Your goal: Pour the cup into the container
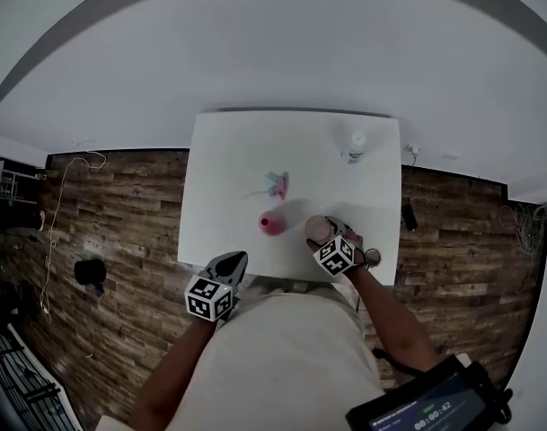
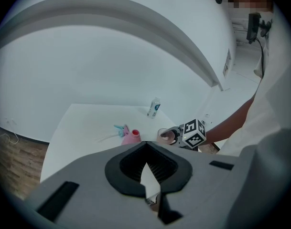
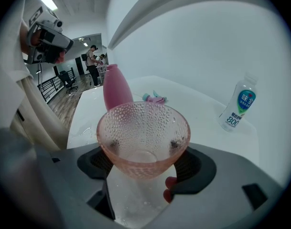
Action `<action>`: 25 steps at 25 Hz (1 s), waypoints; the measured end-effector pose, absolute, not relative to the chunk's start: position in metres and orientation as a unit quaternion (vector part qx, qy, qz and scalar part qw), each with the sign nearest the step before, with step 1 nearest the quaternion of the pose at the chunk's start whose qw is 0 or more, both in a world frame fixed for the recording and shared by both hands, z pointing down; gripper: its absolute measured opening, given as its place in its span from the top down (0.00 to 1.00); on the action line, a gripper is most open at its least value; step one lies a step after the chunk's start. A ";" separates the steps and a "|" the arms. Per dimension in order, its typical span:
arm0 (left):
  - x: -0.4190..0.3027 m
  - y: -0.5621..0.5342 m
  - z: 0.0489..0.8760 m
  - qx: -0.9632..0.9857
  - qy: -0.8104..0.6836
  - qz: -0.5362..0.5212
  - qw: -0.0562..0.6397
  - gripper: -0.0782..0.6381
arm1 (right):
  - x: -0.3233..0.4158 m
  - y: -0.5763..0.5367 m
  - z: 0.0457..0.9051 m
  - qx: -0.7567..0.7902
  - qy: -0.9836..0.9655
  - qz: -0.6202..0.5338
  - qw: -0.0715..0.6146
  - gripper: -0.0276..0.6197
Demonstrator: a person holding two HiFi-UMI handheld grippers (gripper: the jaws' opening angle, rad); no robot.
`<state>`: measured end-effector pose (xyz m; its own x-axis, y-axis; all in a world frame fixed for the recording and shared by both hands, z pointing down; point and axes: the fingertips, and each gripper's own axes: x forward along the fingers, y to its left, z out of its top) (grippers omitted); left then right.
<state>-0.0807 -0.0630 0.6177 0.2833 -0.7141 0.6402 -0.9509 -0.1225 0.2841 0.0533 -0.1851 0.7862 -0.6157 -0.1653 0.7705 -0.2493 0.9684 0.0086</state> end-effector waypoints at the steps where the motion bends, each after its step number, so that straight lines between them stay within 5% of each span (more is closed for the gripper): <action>1: -0.081 -0.062 0.618 0.727 -0.573 0.176 0.336 0.88 | 0.054 -0.186 0.788 0.116 -0.897 0.049 0.424 0.40; 14: -0.089 -0.057 0.623 0.714 -0.586 0.171 0.343 0.88 | 0.056 -0.195 0.798 0.130 -0.893 0.051 0.428 0.39; 17: -0.092 -0.062 0.621 0.712 -0.595 0.165 0.335 0.88 | 0.059 -0.194 0.784 0.134 -0.903 0.066 0.403 0.30; 25: -0.098 -0.074 0.610 0.708 -0.615 0.121 0.326 0.88 | 0.099 -0.205 0.704 0.197 -0.929 0.079 0.305 0.29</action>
